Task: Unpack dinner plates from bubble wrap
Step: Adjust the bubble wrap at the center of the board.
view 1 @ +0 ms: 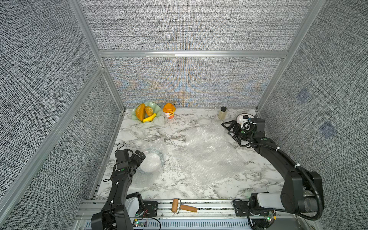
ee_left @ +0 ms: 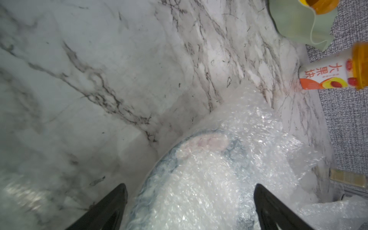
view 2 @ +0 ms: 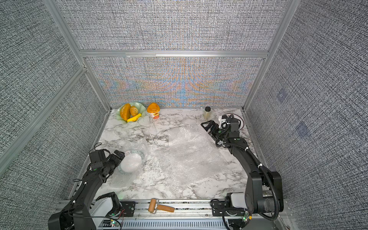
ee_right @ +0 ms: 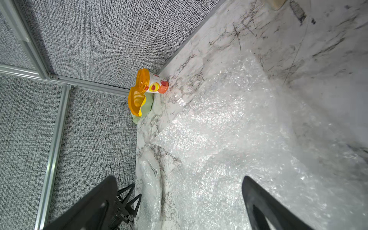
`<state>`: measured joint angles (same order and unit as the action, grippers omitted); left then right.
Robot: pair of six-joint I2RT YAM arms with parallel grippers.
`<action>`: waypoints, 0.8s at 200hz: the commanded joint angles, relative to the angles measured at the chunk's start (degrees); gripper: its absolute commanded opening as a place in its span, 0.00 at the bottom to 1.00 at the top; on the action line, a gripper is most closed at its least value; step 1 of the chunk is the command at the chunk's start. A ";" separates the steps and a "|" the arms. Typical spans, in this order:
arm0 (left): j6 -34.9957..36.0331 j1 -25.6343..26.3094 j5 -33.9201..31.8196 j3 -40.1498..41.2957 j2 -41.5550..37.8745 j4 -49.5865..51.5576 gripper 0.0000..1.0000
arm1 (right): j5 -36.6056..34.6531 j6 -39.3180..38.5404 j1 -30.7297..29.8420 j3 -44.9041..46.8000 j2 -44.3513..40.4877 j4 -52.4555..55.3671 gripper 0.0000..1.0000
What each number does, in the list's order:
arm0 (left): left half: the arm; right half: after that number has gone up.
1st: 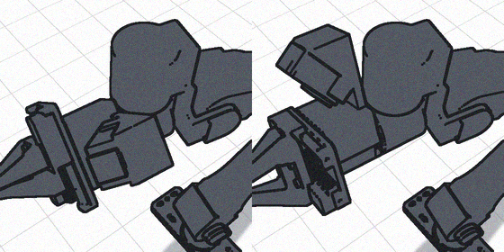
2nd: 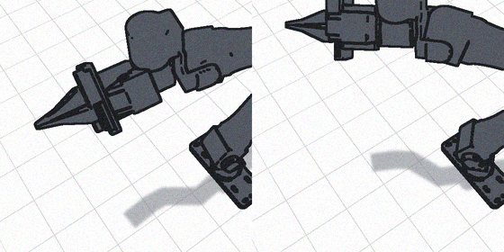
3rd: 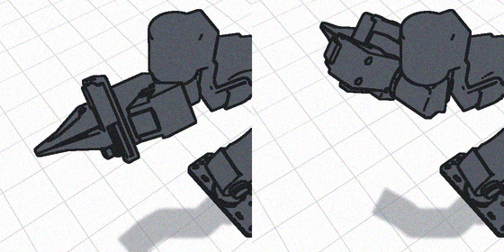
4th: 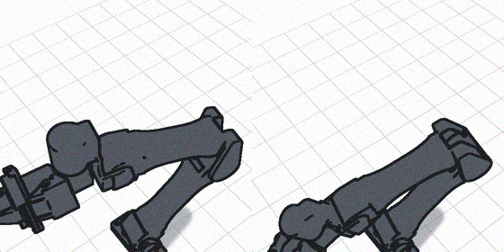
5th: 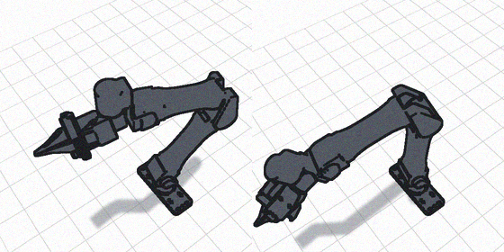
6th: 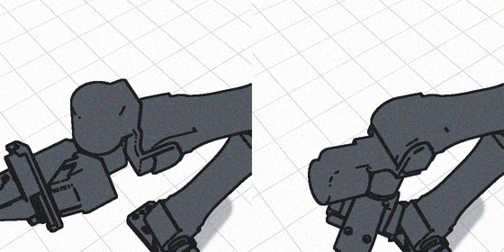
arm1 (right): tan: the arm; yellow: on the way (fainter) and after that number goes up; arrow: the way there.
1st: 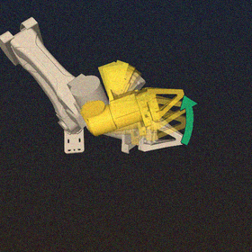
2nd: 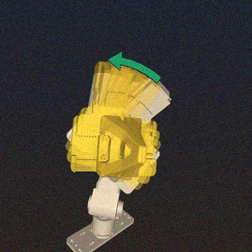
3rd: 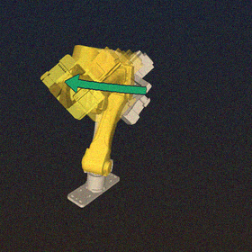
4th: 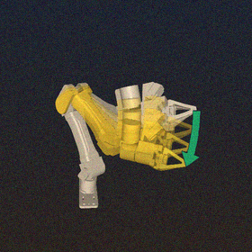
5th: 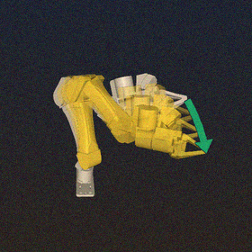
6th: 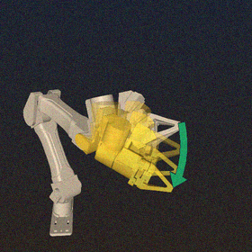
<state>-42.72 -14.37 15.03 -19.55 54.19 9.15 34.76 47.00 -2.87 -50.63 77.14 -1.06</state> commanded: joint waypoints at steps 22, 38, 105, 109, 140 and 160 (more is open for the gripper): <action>-0.44 -0.10 7.79 1.10 1.53 -3.32 0.99 | 2.16 0.10 -0.38 1.63 0.26 -1.46 0.99; -1.22 -0.10 12.65 1.12 2.88 -4.22 0.97 | 2.80 0.73 -0.47 2.59 0.77 -2.86 0.99; -9.09 11.88 13.38 5.80 1.23 -3.65 0.88 | 4.52 0.82 -0.55 5.06 1.19 -3.86 0.99; -9.20 12.37 12.39 5.65 0.91 -2.71 0.88 | 4.52 0.74 -0.55 5.10 1.07 -3.78 0.99; -8.08 12.61 5.62 4.78 -2.01 1.30 0.88 | 4.95 0.42 -0.64 4.82 0.56 -3.00 0.99; -7.37 12.59 3.52 5.34 -2.85 -1.94 0.85 | 4.88 -0.55 -0.64 4.62 0.13 -1.23 0.99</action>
<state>-50.61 -1.89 23.57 -14.55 52.07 8.51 39.00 46.81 -3.38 -45.65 77.76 -3.31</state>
